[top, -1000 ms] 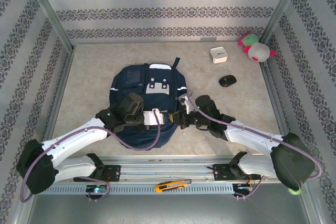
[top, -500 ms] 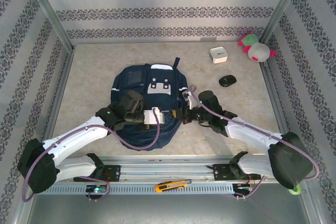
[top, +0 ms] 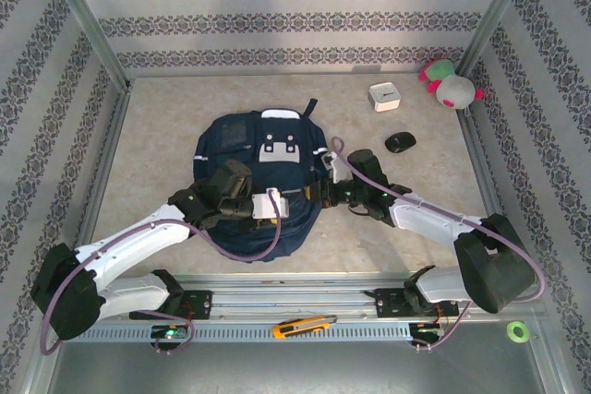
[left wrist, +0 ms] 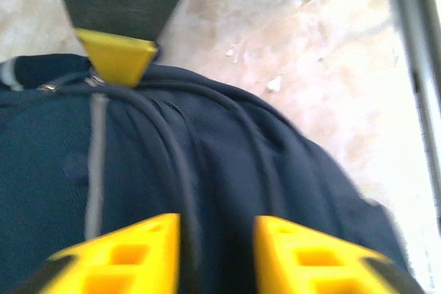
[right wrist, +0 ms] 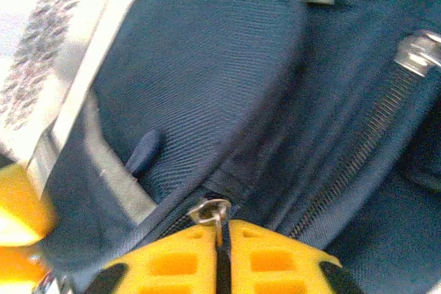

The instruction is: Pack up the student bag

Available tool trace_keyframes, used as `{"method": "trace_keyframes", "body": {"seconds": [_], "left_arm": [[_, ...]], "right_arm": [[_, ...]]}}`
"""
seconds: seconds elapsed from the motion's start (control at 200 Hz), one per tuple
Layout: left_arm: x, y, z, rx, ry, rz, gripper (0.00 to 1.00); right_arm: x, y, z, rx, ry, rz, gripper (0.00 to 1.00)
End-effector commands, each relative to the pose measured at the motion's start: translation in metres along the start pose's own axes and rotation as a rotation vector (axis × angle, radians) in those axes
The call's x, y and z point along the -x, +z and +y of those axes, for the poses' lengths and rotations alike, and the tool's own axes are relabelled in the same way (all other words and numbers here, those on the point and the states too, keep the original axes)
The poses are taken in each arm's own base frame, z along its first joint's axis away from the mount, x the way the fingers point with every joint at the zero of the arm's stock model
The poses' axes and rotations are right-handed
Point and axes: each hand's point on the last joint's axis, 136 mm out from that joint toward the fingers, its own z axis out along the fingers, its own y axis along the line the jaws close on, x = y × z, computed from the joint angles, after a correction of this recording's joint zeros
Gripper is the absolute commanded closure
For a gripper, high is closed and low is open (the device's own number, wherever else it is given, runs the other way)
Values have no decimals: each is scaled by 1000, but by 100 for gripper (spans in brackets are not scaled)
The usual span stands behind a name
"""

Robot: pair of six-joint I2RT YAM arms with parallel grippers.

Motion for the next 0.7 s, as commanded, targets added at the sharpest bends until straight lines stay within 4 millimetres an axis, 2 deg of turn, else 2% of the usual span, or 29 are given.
{"method": "trace_keyframes", "body": {"seconds": [0.0, 0.07, 0.155, 0.27, 0.335, 0.415, 0.51, 0.694], "left_arm": [[15, -16, 2, 40, -261, -52, 30], [24, -32, 21, 132, -442, -62, 18], [20, -56, 41, 270, -638, -26, 17], [-19, -97, 69, 547, -932, 66, 15], [-38, -111, 74, 622, -1070, 71, 14], [-51, -113, 72, 637, -1169, 40, 13], [-71, -108, 68, 665, -1290, 26, 12], [-98, -76, 59, 645, -1397, -16, 11]], "right_arm": [[40, -29, -31, -191, 51, -160, 70], [32, -46, -24, -227, 60, -114, 61], [27, -69, -14, -278, 31, -84, 46], [32, -91, 3, -310, -11, -101, 41], [37, -95, 12, -313, -27, -98, 39], [39, -90, 19, -321, -65, -71, 38], [38, -71, 16, -332, -96, -17, 37], [27, -18, 16, -212, -98, 112, 38]]}}
